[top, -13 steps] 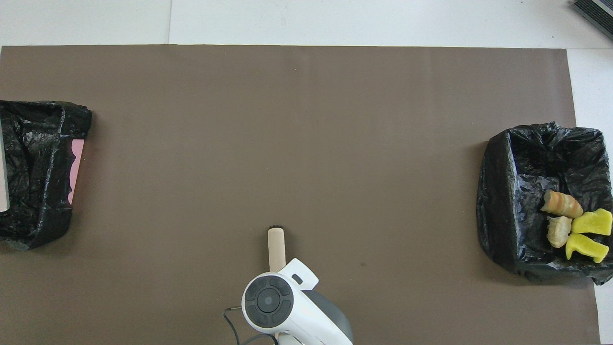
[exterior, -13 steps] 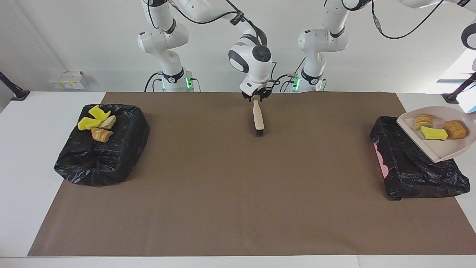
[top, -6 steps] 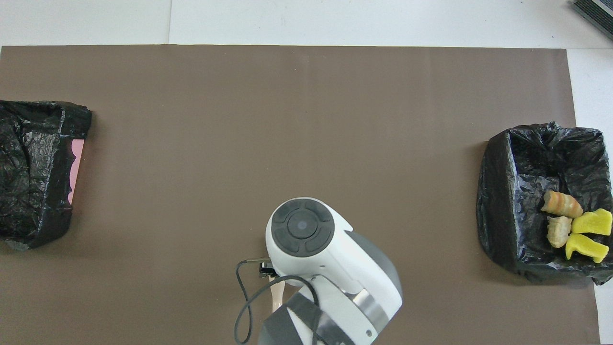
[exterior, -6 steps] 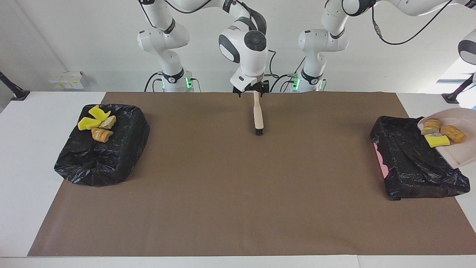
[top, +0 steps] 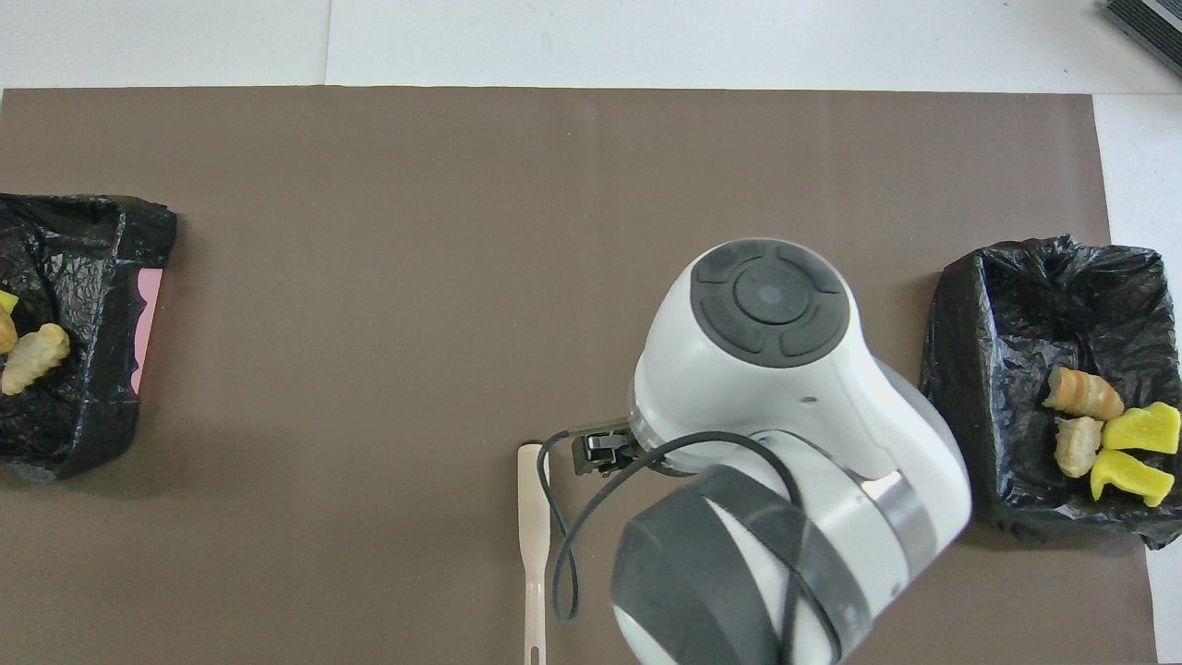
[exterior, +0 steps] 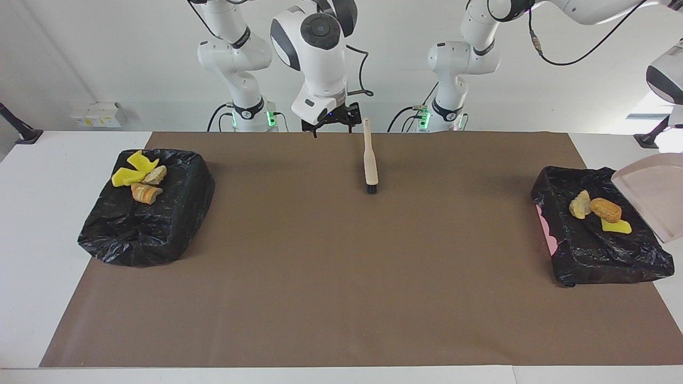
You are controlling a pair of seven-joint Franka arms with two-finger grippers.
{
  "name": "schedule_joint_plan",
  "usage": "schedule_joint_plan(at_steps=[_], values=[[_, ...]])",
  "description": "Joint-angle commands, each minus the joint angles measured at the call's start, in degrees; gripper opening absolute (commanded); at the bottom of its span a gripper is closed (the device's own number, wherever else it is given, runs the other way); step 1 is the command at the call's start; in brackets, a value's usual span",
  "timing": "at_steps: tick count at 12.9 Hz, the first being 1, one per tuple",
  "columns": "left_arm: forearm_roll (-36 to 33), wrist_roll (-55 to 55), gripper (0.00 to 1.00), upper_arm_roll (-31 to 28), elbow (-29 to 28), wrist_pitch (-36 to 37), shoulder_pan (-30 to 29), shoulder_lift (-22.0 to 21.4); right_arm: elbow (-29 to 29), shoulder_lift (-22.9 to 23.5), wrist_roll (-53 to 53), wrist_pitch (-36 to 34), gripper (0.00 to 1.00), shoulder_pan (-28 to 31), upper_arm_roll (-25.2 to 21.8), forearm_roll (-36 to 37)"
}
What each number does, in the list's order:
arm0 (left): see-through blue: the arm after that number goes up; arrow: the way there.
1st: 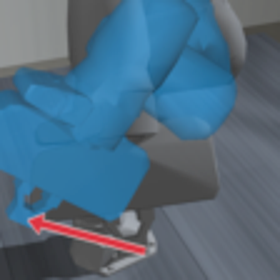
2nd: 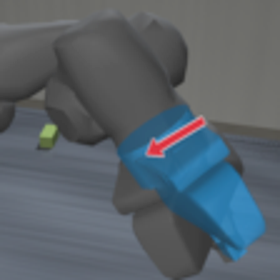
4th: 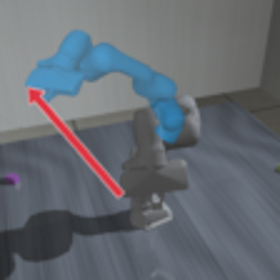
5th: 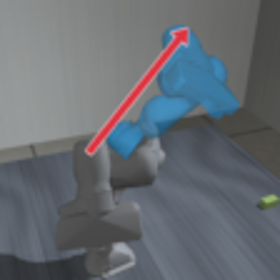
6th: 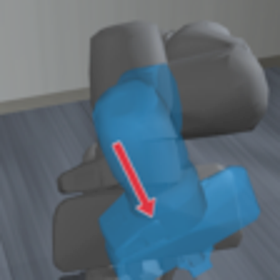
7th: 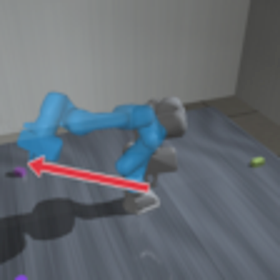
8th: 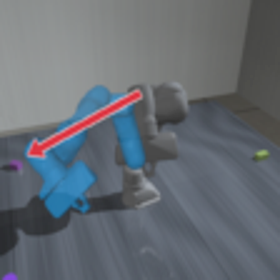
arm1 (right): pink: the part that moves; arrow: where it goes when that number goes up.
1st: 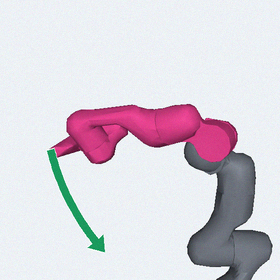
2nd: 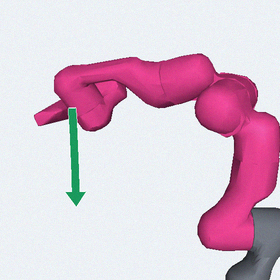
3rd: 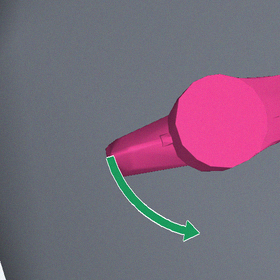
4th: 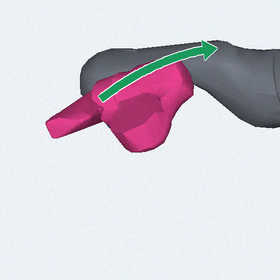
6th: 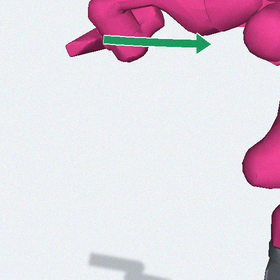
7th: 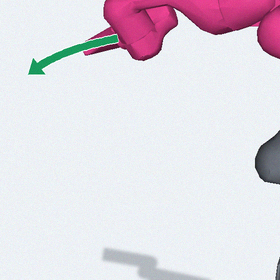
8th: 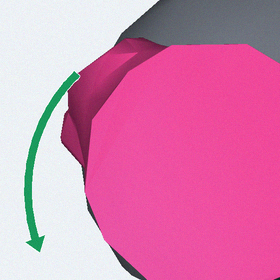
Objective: Sweep and dump trash in bin
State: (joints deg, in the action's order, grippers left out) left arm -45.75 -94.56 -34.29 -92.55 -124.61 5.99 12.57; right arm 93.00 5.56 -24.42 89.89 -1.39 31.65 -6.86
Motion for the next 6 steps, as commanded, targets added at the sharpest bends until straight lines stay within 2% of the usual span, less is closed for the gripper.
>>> schedule_joint_plan(at_steps=[1, 4, 5, 6], values=[[-2.4, 1.0, 0.0, 4.1, -1.7, 6.5, 1.0, -6.1, -1.6, -4.5, 10.8, -1.7, 1.0, 5.2, 0.5, 0.2], [-1.7, 5.8, 0.0, 10.2, -2.5, 18.6, 1.0, -10.3, -1.8, -7.5, 19.6, -3.3, 1.0, 10.9, -0.3, -0.3], [0.0, 8.5, 0.0, 11.9, -3.3, 21.6, 1.1, -10.8, -1.8, -7.6, 19.9, -4.4, 1.0, 12.4, -1.5, -0.3], [4.7, 11.5, 0.0, 13.6, -4.6, 22.9, 1.0, -11.9, -1.8, -7.7, 20.2, -4.6, 1.0, 12.7, -2.6, -0.3]])
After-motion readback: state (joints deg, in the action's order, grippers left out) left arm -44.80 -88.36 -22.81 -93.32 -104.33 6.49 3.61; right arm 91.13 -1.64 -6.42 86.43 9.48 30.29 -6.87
